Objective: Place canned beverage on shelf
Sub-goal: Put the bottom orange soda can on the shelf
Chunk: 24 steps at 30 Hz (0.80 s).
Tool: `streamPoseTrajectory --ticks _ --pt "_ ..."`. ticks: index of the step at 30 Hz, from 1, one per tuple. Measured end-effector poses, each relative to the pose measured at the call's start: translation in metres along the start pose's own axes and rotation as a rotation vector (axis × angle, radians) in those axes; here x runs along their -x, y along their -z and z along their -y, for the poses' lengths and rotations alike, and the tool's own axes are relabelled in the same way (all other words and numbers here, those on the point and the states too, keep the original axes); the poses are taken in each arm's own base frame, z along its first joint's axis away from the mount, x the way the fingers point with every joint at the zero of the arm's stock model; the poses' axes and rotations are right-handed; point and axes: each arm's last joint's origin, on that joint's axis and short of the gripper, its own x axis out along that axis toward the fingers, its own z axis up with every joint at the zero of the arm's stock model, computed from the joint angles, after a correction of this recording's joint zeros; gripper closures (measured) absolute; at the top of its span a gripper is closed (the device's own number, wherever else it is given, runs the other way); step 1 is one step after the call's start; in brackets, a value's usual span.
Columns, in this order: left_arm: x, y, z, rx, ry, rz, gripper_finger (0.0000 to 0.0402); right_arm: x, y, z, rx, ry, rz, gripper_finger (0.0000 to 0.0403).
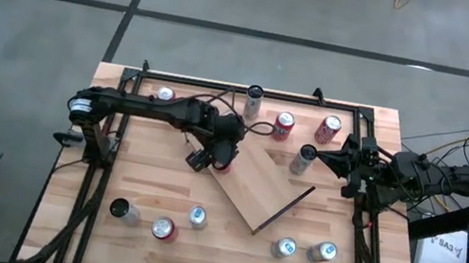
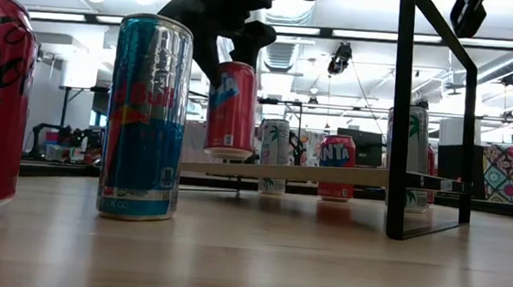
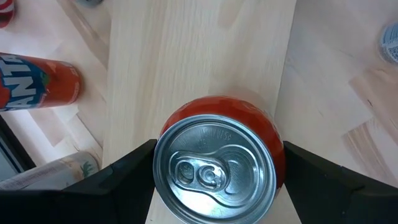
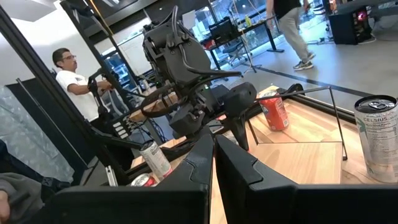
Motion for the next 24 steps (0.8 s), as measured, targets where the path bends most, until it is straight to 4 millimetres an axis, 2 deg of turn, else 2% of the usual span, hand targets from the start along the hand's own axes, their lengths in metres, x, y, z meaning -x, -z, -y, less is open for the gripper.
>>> streamPoseTrajectory --ticks 24 --pt "-0.0074 0.0019 0.0026 -0.114 -0.011 -0.022 0.0118 0.0 0.0 0.0 0.0 0.0 0.0 0.0394"
